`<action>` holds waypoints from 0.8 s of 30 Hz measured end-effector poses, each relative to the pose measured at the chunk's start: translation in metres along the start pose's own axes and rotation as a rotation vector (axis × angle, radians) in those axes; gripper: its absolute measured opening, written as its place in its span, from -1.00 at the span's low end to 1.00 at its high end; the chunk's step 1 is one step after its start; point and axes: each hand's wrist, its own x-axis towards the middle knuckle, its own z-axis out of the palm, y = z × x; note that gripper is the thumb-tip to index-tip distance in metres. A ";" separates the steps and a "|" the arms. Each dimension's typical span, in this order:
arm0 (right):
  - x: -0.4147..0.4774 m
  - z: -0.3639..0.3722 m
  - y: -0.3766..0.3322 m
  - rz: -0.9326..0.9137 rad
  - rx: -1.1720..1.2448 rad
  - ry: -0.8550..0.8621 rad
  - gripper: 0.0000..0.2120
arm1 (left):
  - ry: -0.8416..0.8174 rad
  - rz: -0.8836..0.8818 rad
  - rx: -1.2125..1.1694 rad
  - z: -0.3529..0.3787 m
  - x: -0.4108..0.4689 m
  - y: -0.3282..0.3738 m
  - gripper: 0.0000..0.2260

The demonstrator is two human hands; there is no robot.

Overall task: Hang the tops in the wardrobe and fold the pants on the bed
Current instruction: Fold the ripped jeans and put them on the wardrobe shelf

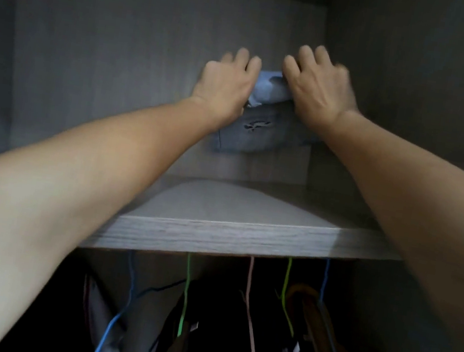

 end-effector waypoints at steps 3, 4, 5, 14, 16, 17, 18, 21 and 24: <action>-0.008 0.018 0.003 -0.056 0.115 -0.316 -0.64 | -0.209 0.125 -0.036 0.016 -0.008 0.012 -0.53; -0.011 0.024 0.003 -0.075 0.174 -0.525 -0.61 | -0.389 0.153 -0.086 0.021 -0.012 0.015 -0.51; -0.016 0.030 0.001 -0.074 0.210 -0.755 -0.57 | -0.622 0.142 -0.162 0.026 -0.016 0.019 -0.49; -0.032 0.057 0.011 0.103 0.508 -1.164 -0.86 | -1.221 -0.018 -0.370 0.044 -0.016 0.021 -0.55; -0.033 0.062 0.010 0.080 0.485 -1.172 -0.86 | -1.216 -0.026 -0.414 0.048 -0.019 0.026 -0.56; -0.035 0.064 0.010 0.065 0.455 -1.170 -0.83 | -1.176 -0.016 -0.437 0.052 -0.019 0.029 -0.57; -0.037 0.065 0.011 0.051 0.421 -1.155 -0.75 | -1.119 -0.008 -0.450 0.054 -0.020 0.032 -0.58; -0.042 0.063 0.013 0.050 0.357 -1.100 -0.61 | -0.938 0.049 -0.408 0.060 -0.024 0.040 -0.67; -0.043 0.061 0.013 0.062 0.356 -1.140 -0.64 | -0.836 0.115 -0.315 0.061 -0.029 0.040 -0.68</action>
